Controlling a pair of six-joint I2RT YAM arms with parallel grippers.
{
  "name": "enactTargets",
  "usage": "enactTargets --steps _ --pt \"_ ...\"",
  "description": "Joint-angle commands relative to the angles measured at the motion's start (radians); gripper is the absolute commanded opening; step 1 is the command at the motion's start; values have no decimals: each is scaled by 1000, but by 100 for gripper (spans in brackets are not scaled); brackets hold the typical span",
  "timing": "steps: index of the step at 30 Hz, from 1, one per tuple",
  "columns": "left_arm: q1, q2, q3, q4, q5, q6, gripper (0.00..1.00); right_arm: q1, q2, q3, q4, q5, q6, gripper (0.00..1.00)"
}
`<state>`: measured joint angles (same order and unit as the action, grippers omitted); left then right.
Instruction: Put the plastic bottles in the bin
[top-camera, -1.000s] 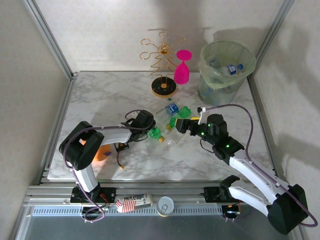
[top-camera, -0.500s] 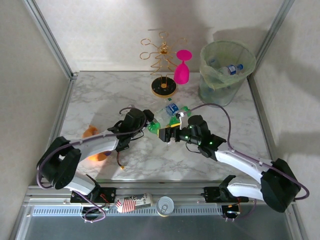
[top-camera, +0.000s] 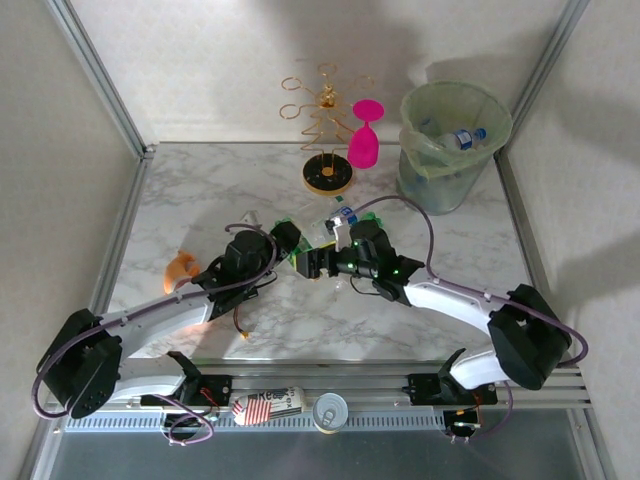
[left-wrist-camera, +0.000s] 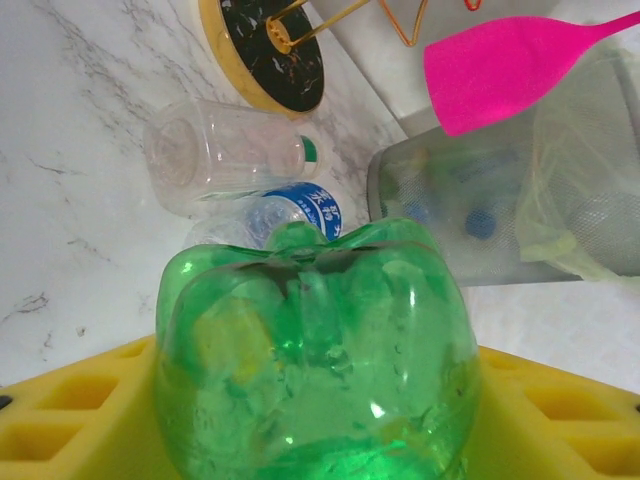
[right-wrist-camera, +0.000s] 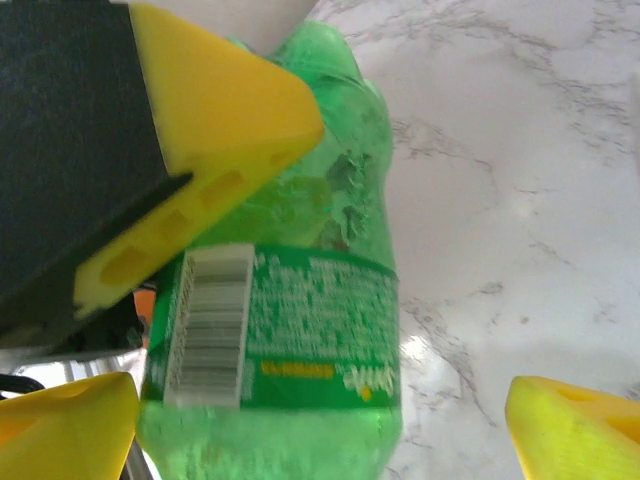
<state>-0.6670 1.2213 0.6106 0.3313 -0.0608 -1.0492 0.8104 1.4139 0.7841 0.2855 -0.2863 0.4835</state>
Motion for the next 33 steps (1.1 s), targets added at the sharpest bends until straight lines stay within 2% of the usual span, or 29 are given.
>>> enactTargets --steps 1,6,13,16,20,22,27,33 --pt "-8 -31 -18 56 23 28 61 15 36 51 51 -37 -1 94" --pt "-8 -31 -21 68 39 29 62 23 74 70 66 -48 14 88" --pt "-8 -43 -30 71 39 29 63 25 74 57 87 -50 23 65" --pt "-7 -45 -36 71 38 20 70 26 61 43 100 -33 25 59" --pt "-4 -52 -32 51 16 20 94 25 32 20 103 11 16 58" --pt "4 -64 -23 16 -5 36 99 25 16 21 56 54 -6 58" --pt "37 -117 -17 -67 -81 73 100 -1 -38 30 -79 153 -68 56" --pt "83 -167 -62 -82 -125 60 99 -110 -148 33 -195 213 -106 56"
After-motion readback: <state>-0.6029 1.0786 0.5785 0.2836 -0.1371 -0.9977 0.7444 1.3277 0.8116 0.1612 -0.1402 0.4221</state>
